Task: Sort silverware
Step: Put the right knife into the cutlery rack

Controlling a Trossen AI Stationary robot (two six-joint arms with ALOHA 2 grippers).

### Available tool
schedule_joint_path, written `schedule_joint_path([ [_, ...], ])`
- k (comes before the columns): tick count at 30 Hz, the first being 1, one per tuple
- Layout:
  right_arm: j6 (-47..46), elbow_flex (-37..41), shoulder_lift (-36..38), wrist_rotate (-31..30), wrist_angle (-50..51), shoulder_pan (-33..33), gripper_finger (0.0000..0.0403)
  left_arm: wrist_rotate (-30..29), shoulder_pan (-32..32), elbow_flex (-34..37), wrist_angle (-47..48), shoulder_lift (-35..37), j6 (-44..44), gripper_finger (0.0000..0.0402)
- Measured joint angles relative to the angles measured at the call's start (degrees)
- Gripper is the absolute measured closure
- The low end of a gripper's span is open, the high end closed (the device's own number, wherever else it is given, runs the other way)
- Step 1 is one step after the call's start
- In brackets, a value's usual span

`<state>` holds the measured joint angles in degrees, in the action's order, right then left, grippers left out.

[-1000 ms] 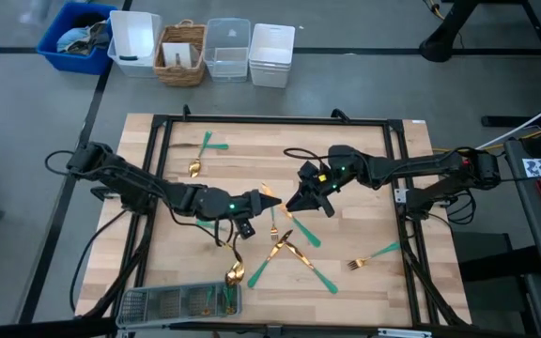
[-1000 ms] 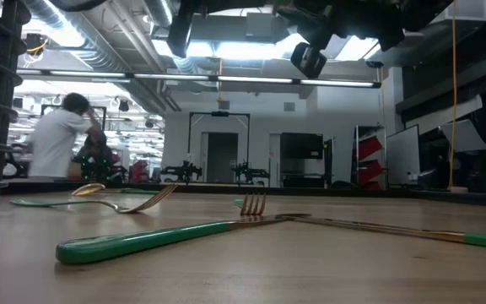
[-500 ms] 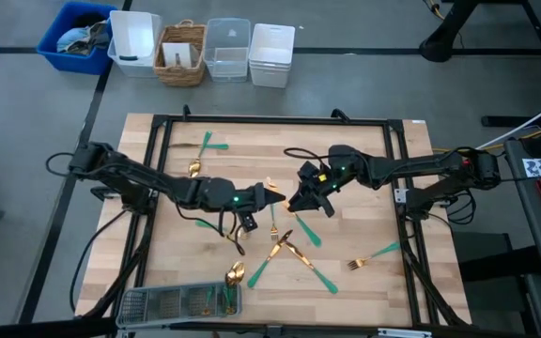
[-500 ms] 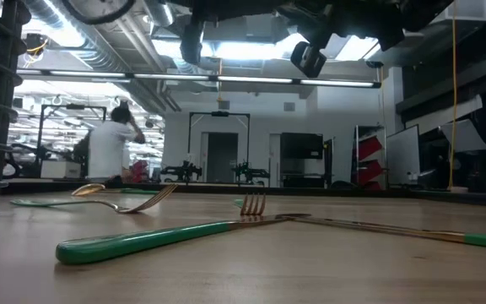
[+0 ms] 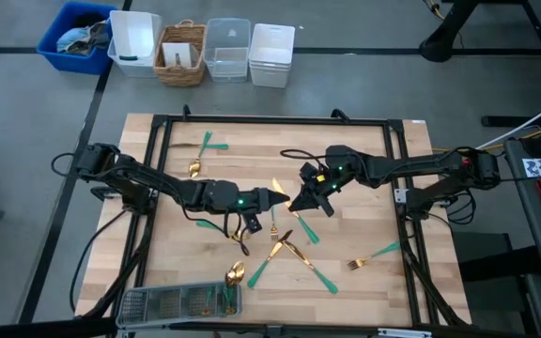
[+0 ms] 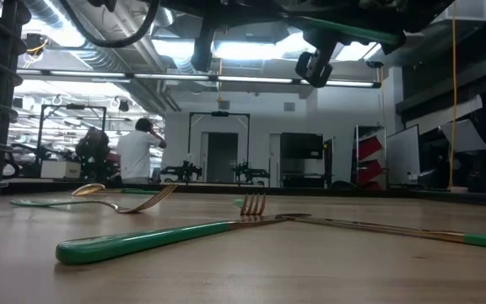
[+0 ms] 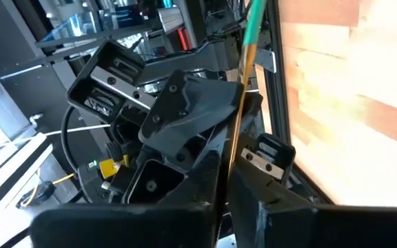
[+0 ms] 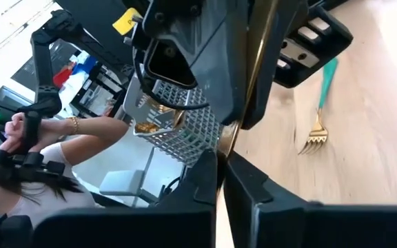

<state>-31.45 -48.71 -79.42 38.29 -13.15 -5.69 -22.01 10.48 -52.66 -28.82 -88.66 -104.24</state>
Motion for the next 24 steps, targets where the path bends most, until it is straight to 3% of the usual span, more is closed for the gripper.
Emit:
schedule_joint_path([
  [4, 0.49, -0.04, 0.0, -0.31, -0.02, 0.0, 0.0391, -0.06, 0.0, 0.0, -0.25, 0.0, 3.96, 0.0367],
  [10, 1.37, -0.04, 0.0, -1.58, 0.06, 0.0, 0.0397, -0.89, -0.02, 0.0, -0.48, 0.02, 16.84, 0.0324],
  [15, 3.43, -0.11, 0.0, -4.4, -0.12, 0.0, 0.0399, -6.88, 1.18, 0.0, -0.55, 0.04, 25.15, 0.0281],
  [24, 9.81, -0.22, 0.0, -9.28, -0.21, 0.0, 0.0401, -19.06, 4.77, 0.0, -0.72, 0.04, 22.54, 0.0247],
])
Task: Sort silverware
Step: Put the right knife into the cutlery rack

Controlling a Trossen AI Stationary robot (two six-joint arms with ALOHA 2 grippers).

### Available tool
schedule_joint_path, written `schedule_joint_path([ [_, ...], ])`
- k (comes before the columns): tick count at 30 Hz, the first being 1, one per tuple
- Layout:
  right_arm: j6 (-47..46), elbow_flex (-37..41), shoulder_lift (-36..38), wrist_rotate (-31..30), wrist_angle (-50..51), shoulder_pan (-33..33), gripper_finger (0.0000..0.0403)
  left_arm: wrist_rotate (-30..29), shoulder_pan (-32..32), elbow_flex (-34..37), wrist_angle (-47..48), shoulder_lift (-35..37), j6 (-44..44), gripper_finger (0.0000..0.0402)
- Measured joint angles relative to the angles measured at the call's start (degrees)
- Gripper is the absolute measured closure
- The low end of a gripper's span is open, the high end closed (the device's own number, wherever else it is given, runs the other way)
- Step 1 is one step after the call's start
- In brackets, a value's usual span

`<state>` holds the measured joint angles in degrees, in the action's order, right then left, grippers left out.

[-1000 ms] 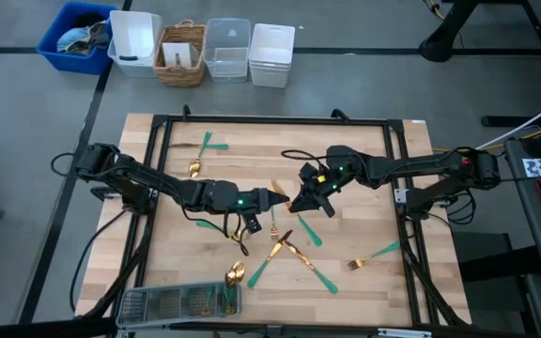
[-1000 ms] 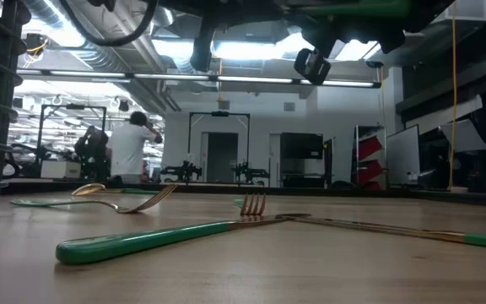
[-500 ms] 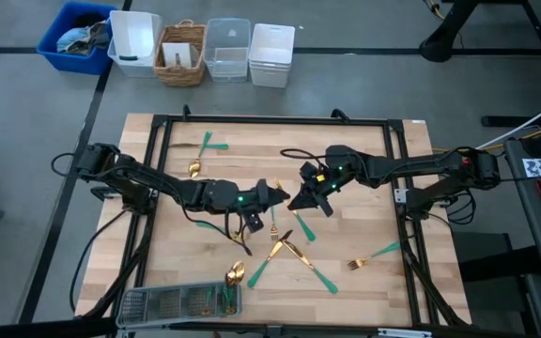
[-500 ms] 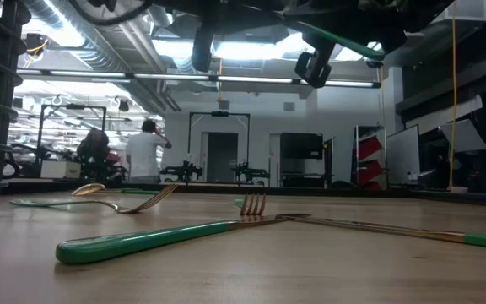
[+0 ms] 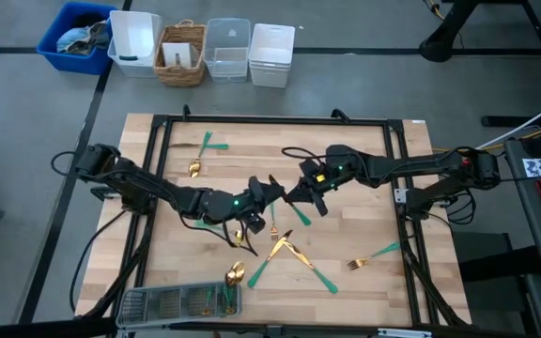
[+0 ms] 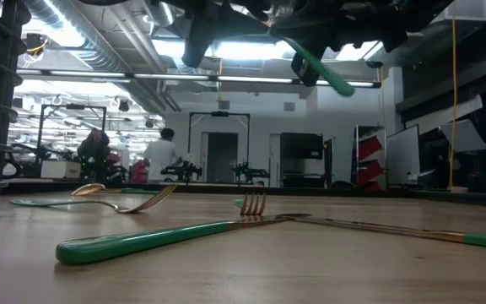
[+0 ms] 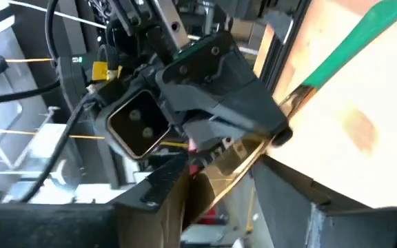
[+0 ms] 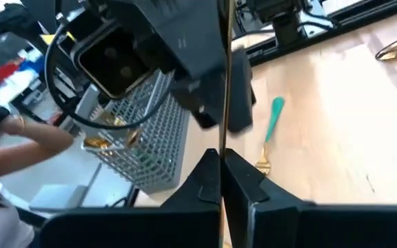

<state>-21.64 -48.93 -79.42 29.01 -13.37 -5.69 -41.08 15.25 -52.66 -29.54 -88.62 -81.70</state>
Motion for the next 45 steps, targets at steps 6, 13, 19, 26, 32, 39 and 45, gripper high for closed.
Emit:
schedule_joint_path([
  [6, -0.1, 0.09, 0.0, 1.93, 0.85, -0.35, 0.0401, -5.79, 1.88, -0.04, -0.11, 0.15, -8.61, 0.0247],
  [13, 1.59, 0.09, 0.0, 0.05, 1.6, -0.39, 0.0401, -13.96, 3.71, -0.04, -0.05, 0.15, -3.63, 0.0247],
  [19, 7.2, 0.11, 0.0, -4.08, 1.6, -0.83, 0.0401, -22.29, 5.4, -0.04, 0.26, 0.15, 3.96, 0.0247],
  [26, 13.28, 0.12, 0.02, -8.91, 1.41, -1.55, 0.0401, -27.55, 6.1, -0.04, 0.26, 0.13, 18.97, 0.0247],
  [32, 19.74, 0.13, 0.02, -13.0, 1.49, -1.44, 0.0401, -23.79, 2.97, -0.04, 0.22, 0.13, 43.17, 0.0247],
  [39, 27.02, 0.13, 0.02, -13.56, 1.7, -1.44, 0.0401, -21.28, 0.09, -0.04, 0.63, 0.13, 60.25, 0.0247],
  [45, 34.96, 0.13, 0.09, -17.88, 3.46, -1.36, 0.0402, -15.63, 0.15, -0.02, 1.4, 0.13, 65.26, 0.0247],
])
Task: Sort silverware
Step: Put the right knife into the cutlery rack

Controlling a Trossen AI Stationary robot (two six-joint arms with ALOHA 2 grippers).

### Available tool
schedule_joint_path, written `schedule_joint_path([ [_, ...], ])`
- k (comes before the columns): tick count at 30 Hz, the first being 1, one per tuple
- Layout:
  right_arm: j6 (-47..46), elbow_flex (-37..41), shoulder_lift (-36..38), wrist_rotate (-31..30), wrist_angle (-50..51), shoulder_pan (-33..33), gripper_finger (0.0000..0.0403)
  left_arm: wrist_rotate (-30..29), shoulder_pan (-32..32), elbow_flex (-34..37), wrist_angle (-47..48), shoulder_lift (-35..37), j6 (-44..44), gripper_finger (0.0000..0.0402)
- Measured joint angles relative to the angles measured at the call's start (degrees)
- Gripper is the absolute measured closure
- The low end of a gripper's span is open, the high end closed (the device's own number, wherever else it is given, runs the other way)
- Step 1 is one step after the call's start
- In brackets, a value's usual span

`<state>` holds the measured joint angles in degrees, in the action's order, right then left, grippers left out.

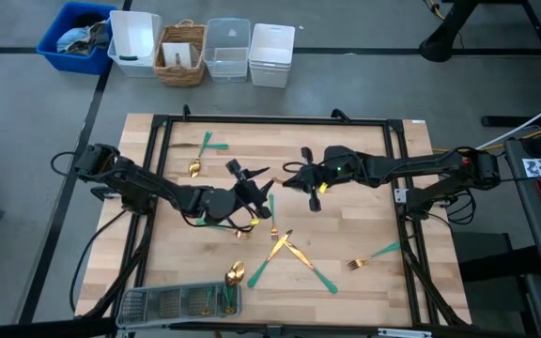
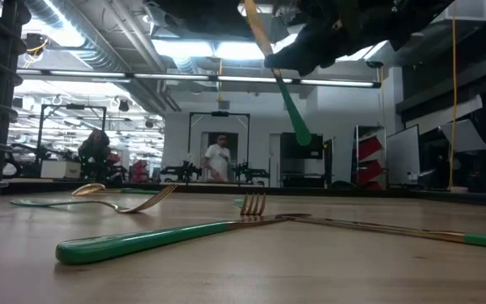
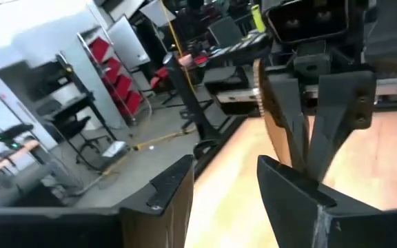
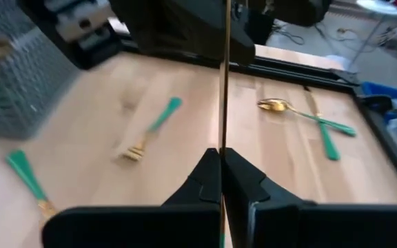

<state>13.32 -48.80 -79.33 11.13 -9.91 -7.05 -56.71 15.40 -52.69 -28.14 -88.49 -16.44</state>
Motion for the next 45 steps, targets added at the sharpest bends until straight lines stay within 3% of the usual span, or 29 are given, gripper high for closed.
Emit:
schedule_joint_path([
  [4, 5.21, 0.04, 0.0, -0.93, 1.71, -0.09, 0.0402, 1.65, 0.11, 0.02, 6.62, 0.94, 3.6, 0.0247],
  [8, 6.57, 0.04, 0.0, -0.64, 2.45, -0.11, 0.0402, 6.86, 0.21, 0.02, 14.04, 3.1, 10.2, 0.0247],
  [20, 6.63, 0.04, 0.0, -0.21, 2.6, -0.11, 0.0402, 9.76, -2.11, 0.02, 12.04, 3.48, 10.53, 0.0247],
  [27, 6.64, 0.04, 0.0, -0.15, 2.58, -0.11, 0.0402, 22.65, -4.48, 0.02, 10.01, 3.48, 10.25, 0.0247],
  [32, 6.64, 0.04, 0.0, -0.13, 2.58, -0.11, 0.0402, 23.57, -5.52, 0.0, 7.48, 3.48, 9.49, 0.0248],
  [36, 6.64, 0.04, 0.0, -0.15, 2.58, -0.11, 0.0402, 23.56, -5.99, 0.0, 7.74, 3.48, 8.53, 0.0276],
  [43, 6.63, 0.02, -0.02, -0.16, 2.55, -0.11, 0.0402, 23.76, -6.08, 0.0, 7.76, 3.48, 5.15, 0.0381],
  [45, 6.88, 0.02, -0.02, -0.13, 2.56, -0.11, 0.0402, 23.94, -6.05, 0.0, 7.8, 3.48, 4.98, 0.0393],
])
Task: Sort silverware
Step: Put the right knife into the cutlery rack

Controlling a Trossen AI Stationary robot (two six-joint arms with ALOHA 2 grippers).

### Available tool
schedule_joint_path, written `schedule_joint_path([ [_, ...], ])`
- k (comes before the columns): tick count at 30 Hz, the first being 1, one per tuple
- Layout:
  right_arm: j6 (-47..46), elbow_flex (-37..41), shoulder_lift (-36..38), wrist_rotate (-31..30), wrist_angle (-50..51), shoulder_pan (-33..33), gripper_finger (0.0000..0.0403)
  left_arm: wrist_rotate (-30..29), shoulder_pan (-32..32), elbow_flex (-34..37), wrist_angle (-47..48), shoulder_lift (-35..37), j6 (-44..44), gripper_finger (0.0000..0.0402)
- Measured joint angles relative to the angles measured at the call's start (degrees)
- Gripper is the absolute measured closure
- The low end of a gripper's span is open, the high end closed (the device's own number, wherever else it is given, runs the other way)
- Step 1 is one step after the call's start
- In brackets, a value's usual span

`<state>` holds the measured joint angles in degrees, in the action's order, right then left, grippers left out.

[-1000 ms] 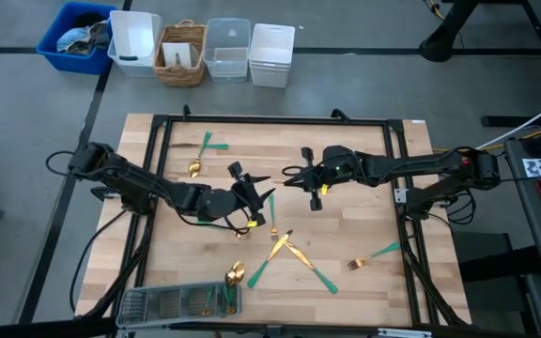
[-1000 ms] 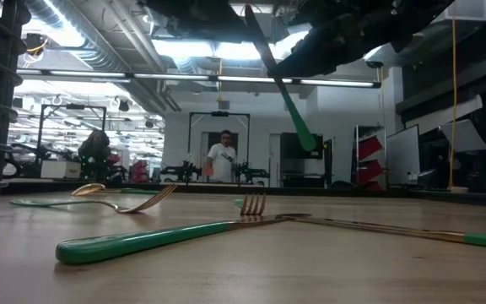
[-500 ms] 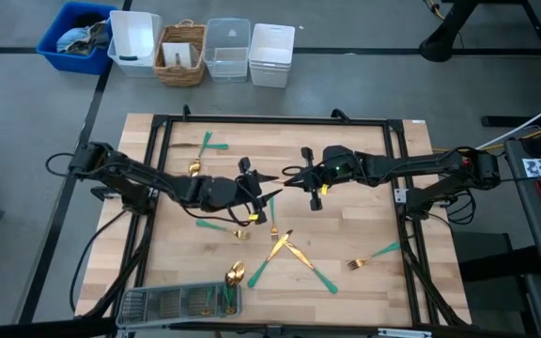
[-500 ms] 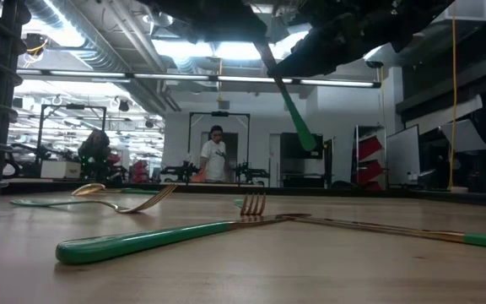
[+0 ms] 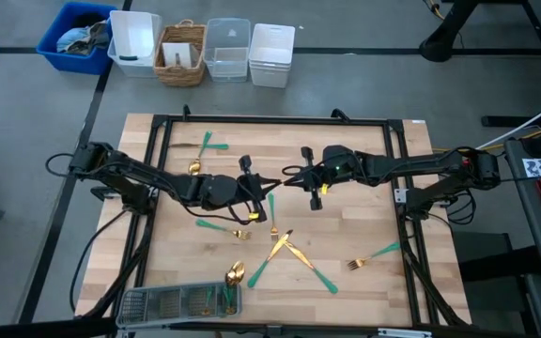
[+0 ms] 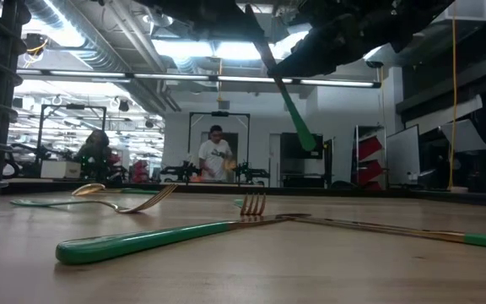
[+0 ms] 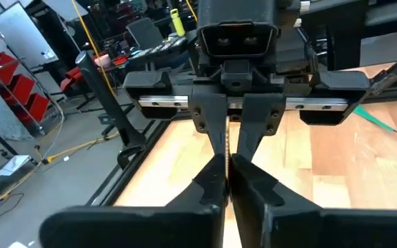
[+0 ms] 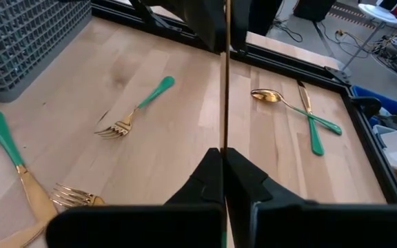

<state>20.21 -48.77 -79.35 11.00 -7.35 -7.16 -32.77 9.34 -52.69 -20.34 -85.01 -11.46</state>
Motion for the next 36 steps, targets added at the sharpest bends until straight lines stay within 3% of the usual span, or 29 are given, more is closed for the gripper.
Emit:
schedule_joint_path([
  [9, -0.8, -0.06, 0.0, -0.09, -0.09, 0.0, 0.035, -0.18, 0.07, 0.02, 0.3, 0.68, -1.03, 0.0399],
  [16, -3.68, -0.09, 0.12, -0.03, 0.12, 0.0, 0.0311, -0.39, 1.75, 0.06, 8.88, 7.54, -0.38, 0.04],
  [27, -5.34, -0.07, 4.48, 0.03, 7.31, 0.02, 0.0307, 0.15, 11.54, -0.02, 34.17, 34.23, 13.66, 0.0401],
  [36, -10.37, -0.04, 5.99, 0.57, 10.71, 0.02, 0.0306, 13.81, 18.9, -0.02, 53.66, 53.69, 30.7, 0.0401],
])
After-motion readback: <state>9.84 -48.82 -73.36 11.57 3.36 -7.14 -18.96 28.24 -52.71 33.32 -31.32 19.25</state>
